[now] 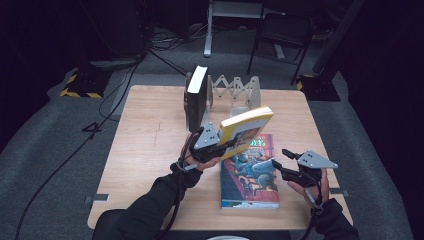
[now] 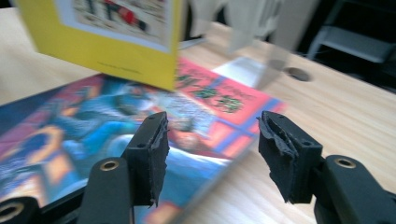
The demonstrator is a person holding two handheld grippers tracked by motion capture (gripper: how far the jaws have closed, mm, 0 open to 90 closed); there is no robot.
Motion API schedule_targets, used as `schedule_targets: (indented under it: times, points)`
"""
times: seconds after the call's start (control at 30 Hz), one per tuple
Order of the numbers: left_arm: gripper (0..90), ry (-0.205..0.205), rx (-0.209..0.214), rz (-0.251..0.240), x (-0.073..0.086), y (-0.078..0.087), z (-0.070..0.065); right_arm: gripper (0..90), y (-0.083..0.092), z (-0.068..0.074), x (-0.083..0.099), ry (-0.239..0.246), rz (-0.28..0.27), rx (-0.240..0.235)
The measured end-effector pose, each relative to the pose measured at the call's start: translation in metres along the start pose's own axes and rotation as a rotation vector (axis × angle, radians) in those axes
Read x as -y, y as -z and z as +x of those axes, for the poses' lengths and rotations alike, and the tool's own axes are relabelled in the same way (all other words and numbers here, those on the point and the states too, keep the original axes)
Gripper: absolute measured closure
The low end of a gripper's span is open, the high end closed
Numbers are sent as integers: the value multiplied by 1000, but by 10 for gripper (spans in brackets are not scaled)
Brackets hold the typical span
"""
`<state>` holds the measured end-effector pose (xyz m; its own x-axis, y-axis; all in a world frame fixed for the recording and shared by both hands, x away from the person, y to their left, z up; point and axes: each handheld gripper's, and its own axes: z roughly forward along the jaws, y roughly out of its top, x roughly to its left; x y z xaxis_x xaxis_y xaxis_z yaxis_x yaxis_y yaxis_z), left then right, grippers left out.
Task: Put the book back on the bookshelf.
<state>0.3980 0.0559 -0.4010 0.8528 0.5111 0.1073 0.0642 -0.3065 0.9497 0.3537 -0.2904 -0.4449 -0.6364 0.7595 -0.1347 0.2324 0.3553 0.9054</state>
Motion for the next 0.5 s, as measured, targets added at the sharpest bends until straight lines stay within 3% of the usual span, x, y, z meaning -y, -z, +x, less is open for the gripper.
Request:
schedule_targets:
  times: [0.03,0.13,0.33,0.5]
  points:
    - [748,-3,-14,6,0,0,2,429,0,-2,1,-13,0,3]
    - [749,-22,-124,31,3,2,14,427,-1,-9,5,-12,22,42]
    - [749,47,-262,35,11,10,38,427,-2,-18,12,-40,50,70]
    - [750,119,-408,57,19,11,51,426,-4,-18,13,-41,56,73]
